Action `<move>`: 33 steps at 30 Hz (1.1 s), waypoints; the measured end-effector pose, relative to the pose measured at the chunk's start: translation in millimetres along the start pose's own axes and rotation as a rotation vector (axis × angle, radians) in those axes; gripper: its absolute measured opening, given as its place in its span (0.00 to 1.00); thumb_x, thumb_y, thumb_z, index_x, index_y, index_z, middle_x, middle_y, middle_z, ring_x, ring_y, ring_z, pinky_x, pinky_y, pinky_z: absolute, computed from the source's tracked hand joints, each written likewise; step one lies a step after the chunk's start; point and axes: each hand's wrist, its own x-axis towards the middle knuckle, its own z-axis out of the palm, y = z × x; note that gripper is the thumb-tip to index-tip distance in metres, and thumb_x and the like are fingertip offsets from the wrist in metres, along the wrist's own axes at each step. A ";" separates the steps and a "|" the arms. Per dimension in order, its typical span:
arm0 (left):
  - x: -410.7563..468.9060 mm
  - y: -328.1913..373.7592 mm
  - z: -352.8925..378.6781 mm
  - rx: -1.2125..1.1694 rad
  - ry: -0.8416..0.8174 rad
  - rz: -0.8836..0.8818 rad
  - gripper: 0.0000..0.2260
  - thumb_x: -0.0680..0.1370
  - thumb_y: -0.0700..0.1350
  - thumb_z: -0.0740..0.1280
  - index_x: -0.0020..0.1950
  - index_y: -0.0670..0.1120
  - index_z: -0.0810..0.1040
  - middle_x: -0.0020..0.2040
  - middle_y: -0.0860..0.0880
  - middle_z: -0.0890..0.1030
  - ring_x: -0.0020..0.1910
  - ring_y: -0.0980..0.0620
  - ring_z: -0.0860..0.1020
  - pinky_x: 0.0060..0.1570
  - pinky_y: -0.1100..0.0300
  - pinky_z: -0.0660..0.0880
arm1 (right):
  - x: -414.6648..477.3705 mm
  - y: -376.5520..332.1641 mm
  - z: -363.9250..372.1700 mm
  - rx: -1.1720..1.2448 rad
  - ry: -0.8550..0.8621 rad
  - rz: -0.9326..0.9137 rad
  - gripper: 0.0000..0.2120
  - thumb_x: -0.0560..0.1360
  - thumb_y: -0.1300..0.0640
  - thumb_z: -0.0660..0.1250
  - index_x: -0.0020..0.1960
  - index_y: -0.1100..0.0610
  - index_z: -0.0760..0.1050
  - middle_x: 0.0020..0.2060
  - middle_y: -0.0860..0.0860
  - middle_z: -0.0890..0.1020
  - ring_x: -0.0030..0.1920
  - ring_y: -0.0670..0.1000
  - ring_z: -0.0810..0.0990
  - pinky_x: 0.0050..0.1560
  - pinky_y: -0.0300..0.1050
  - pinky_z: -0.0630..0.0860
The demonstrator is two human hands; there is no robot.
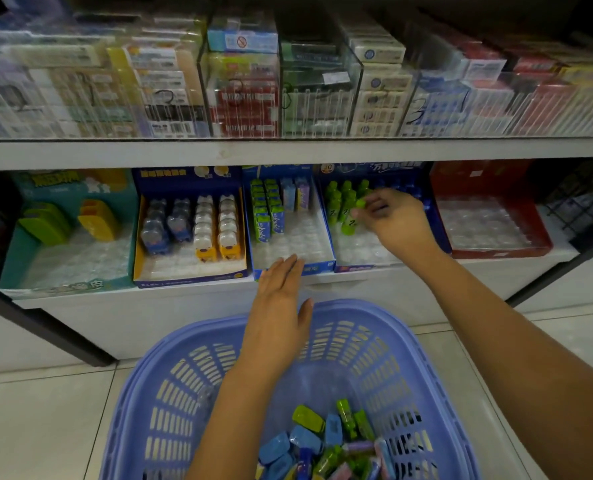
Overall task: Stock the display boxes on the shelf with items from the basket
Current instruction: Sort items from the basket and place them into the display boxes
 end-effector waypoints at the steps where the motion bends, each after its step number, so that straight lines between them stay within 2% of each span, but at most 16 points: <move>1: 0.4 -1.1 0.2 -0.001 0.004 0.005 0.27 0.80 0.45 0.62 0.77 0.47 0.55 0.78 0.52 0.56 0.77 0.54 0.50 0.75 0.62 0.47 | 6.9 3.0 4.7 -0.019 0.004 0.015 0.13 0.72 0.55 0.73 0.52 0.61 0.78 0.46 0.57 0.81 0.45 0.52 0.79 0.53 0.48 0.77; 4: 0.4 -4.5 0.9 -0.013 0.020 0.025 0.27 0.80 0.45 0.63 0.77 0.47 0.56 0.77 0.52 0.57 0.76 0.55 0.50 0.72 0.66 0.46 | 21.8 9.0 18.2 -0.040 -0.014 0.014 0.14 0.72 0.56 0.72 0.53 0.64 0.77 0.47 0.60 0.82 0.45 0.51 0.78 0.53 0.47 0.77; 7: 0.5 -7.2 1.4 -0.024 0.030 0.032 0.27 0.80 0.44 0.63 0.77 0.48 0.56 0.77 0.54 0.56 0.76 0.57 0.50 0.67 0.76 0.42 | 29.5 11.5 27.5 -0.090 -0.026 -0.004 0.14 0.72 0.53 0.72 0.52 0.62 0.77 0.46 0.57 0.83 0.45 0.51 0.79 0.46 0.39 0.73; 10: 0.5 -8.8 2.7 -0.031 0.033 0.040 0.27 0.80 0.45 0.62 0.77 0.48 0.55 0.77 0.54 0.56 0.76 0.57 0.49 0.62 0.82 0.39 | 33.8 11.2 32.6 -0.177 -0.089 -0.021 0.15 0.72 0.51 0.71 0.53 0.61 0.77 0.47 0.54 0.82 0.46 0.49 0.78 0.45 0.36 0.70; 16: 2.0 -11.3 5.8 -0.034 0.014 0.030 0.28 0.80 0.46 0.62 0.78 0.49 0.54 0.78 0.55 0.54 0.76 0.57 0.48 0.65 0.77 0.41 | 34.8 14.9 38.9 -0.214 -0.120 -0.022 0.14 0.71 0.52 0.73 0.49 0.61 0.76 0.42 0.51 0.78 0.43 0.47 0.75 0.43 0.36 0.68; 19: 1.2 -8.0 3.4 -0.044 -0.017 0.022 0.28 0.81 0.46 0.61 0.78 0.49 0.53 0.78 0.55 0.52 0.76 0.58 0.46 0.65 0.75 0.43 | 30.9 17.1 39.6 -0.110 -0.101 0.038 0.15 0.72 0.53 0.73 0.51 0.62 0.76 0.46 0.55 0.80 0.44 0.50 0.76 0.44 0.38 0.69; 21: -2.4 -3.1 0.7 -0.101 -0.030 0.019 0.27 0.81 0.45 0.61 0.78 0.49 0.54 0.78 0.56 0.53 0.76 0.59 0.47 0.66 0.74 0.45 | 29.1 12.9 38.5 -0.138 -0.139 0.058 0.17 0.73 0.52 0.71 0.54 0.63 0.75 0.49 0.57 0.81 0.48 0.53 0.78 0.44 0.38 0.68; 23: -9.7 -0.4 -0.3 -0.183 0.011 0.030 0.24 0.81 0.45 0.61 0.76 0.49 0.59 0.77 0.56 0.57 0.75 0.60 0.52 0.67 0.73 0.50 | 22.1 5.7 34.2 -0.232 -0.139 0.036 0.18 0.74 0.51 0.70 0.57 0.62 0.75 0.50 0.57 0.81 0.51 0.54 0.79 0.43 0.36 0.67; 24: -13.8 -1.4 0.9 -0.203 0.047 0.044 0.22 0.81 0.45 0.61 0.75 0.49 0.63 0.75 0.55 0.62 0.74 0.59 0.58 0.67 0.72 0.54 | 14.3 2.9 31.1 -0.246 -0.078 0.007 0.18 0.73 0.51 0.70 0.57 0.62 0.75 0.48 0.57 0.81 0.49 0.53 0.79 0.41 0.36 0.67; 26: -21.3 -8.8 10.6 -0.225 0.085 0.045 0.16 0.80 0.44 0.62 0.69 0.48 0.71 0.68 0.50 0.72 0.65 0.56 0.70 0.62 0.68 0.65 | -12.2 -2.3 22.1 -0.155 0.076 -0.058 0.14 0.72 0.53 0.72 0.49 0.61 0.75 0.37 0.53 0.78 0.40 0.51 0.77 0.37 0.38 0.66; 27: -25.1 -13.5 18.5 -0.231 0.060 0.013 0.14 0.80 0.42 0.62 0.66 0.47 0.74 0.64 0.48 0.75 0.61 0.53 0.74 0.59 0.64 0.69 | -28.9 -2.3 19.6 -0.115 0.070 -0.072 0.11 0.70 0.53 0.73 0.44 0.59 0.75 0.32 0.50 0.76 0.35 0.50 0.75 0.35 0.40 0.66; 28: -28.6 -18.3 27.9 -0.235 -0.001 -0.043 0.13 0.79 0.41 0.63 0.64 0.45 0.76 0.60 0.46 0.78 0.58 0.50 0.76 0.57 0.59 0.72 | -46.7 -2.6 19.4 -0.109 -0.015 -0.061 0.11 0.69 0.53 0.74 0.39 0.56 0.74 0.29 0.48 0.74 0.33 0.49 0.74 0.33 0.41 0.66; 30: -37.6 -30.7 51.2 -0.180 -0.239 -0.183 0.12 0.79 0.39 0.62 0.61 0.42 0.77 0.57 0.42 0.80 0.56 0.44 0.78 0.53 0.57 0.72 | -79.5 4.2 31.8 -0.210 -0.331 0.012 0.10 0.68 0.53 0.75 0.36 0.54 0.75 0.29 0.48 0.77 0.35 0.50 0.78 0.34 0.40 0.70; 31: -45.5 -39.0 63.2 -0.117 -0.393 -0.233 0.12 0.79 0.39 0.60 0.61 0.41 0.76 0.57 0.42 0.80 0.56 0.42 0.78 0.53 0.57 0.71 | -93.6 12.7 43.7 -0.319 -0.511 0.061 0.08 0.70 0.52 0.73 0.40 0.56 0.78 0.34 0.51 0.81 0.41 0.53 0.81 0.40 0.41 0.72; 33: -68.3 -58.2 84.9 -0.024 -0.669 -0.313 0.10 0.80 0.39 0.59 0.59 0.42 0.75 0.52 0.48 0.78 0.54 0.42 0.75 0.58 0.54 0.70 | -120.1 36.9 71.1 -0.525 -0.783 0.167 0.14 0.75 0.54 0.69 0.56 0.61 0.78 0.54 0.57 0.81 0.56 0.56 0.79 0.54 0.45 0.73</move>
